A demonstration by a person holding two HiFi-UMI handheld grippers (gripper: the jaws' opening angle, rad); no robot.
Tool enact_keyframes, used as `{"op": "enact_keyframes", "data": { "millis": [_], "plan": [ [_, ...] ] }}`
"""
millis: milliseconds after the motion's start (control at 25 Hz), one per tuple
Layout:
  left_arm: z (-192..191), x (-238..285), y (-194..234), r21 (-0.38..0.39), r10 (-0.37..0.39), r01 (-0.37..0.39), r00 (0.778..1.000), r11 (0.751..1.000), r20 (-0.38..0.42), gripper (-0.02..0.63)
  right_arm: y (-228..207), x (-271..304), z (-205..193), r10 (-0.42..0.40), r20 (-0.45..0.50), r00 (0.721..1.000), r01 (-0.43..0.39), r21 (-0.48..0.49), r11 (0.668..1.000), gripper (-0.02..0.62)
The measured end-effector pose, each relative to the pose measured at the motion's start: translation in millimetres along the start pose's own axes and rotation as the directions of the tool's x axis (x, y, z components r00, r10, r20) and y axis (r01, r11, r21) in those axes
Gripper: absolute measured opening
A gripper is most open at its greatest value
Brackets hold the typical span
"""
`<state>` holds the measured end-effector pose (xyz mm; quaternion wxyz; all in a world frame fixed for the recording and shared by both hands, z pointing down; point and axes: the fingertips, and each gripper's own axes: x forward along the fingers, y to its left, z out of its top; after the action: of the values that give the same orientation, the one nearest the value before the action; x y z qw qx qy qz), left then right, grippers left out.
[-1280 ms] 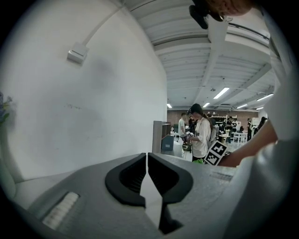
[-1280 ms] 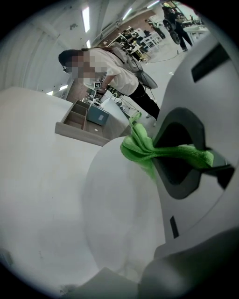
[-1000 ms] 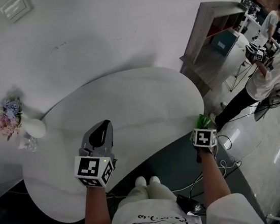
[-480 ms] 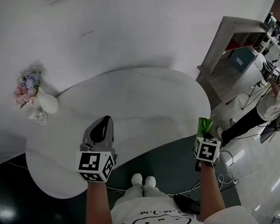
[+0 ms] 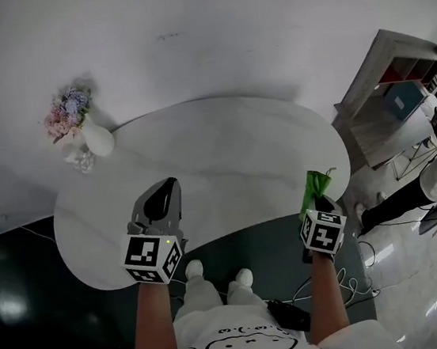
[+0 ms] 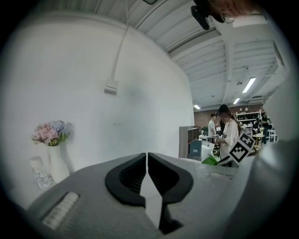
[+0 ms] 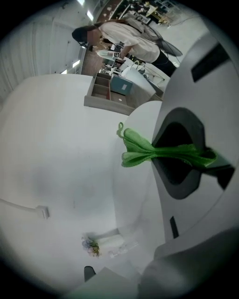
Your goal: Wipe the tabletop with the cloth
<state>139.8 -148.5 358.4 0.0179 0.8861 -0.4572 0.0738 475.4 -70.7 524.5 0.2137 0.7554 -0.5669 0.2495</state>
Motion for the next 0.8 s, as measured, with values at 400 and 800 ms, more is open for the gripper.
{"op": "enact_keyframes", "data": {
  "millis": [400, 800],
  "plan": [
    [10, -22, 53, 0.031, 0.035, -0.035, 0.999, 0.999, 0.022, 0.02, 93, 13, 50, 0.117, 0.079, 0.99, -0.113, -0.051, 0.992, 0.041],
    [7, -22, 132, 0.003, 0.073, -0.074, 0.997, 0.997, 0.023, 0.02, 203, 49, 117, 0.212, 0.129, 0.969, -0.194, -0.138, 0.971, 0.041]
  ]
}}
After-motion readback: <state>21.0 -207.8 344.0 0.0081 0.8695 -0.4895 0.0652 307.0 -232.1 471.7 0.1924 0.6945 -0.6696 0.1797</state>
